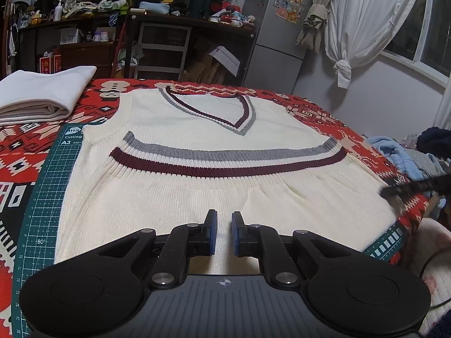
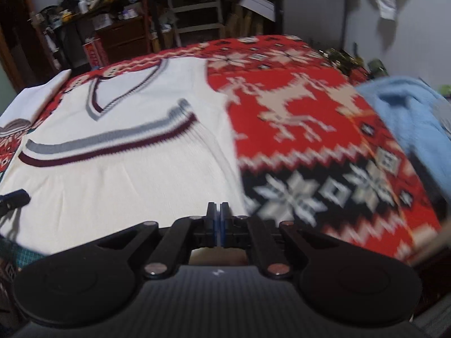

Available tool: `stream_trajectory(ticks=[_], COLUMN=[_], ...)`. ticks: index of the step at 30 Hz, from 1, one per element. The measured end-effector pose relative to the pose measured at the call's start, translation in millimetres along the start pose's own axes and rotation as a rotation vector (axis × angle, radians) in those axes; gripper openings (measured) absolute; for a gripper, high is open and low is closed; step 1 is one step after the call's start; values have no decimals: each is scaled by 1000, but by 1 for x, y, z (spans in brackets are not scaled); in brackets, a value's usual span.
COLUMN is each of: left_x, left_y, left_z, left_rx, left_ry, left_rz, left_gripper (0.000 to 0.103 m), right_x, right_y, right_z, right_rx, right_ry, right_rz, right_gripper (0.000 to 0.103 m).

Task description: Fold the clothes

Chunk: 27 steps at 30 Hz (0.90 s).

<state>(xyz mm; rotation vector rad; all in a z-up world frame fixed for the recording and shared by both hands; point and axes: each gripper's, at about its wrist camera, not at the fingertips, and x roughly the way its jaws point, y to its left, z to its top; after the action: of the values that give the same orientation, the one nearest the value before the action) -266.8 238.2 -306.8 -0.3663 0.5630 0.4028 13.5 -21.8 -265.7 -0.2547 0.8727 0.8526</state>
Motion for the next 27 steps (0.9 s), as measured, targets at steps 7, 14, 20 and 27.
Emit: stream_trajectory(ticks=[7,14,20,27], left_x=[-1,-22,-15,9], left_y=[-2,-10,15,25], left_z=[0,6,22,27], left_rx=[9,61,6,26], left_ry=[-1,-43,-23,65], left_rz=[9,80,153,141], left_gripper=[11,11,6,6], right_x=[-30,14,27,26], right_y=[28,89,107,113], right_z=[-5,-8,-25,-35], right_rx=[-13,-142,-210,-252], right_ry=[-95,-139,-176,-191], right_rz=[70,81,118,128], right_gripper=[9,42,88,99])
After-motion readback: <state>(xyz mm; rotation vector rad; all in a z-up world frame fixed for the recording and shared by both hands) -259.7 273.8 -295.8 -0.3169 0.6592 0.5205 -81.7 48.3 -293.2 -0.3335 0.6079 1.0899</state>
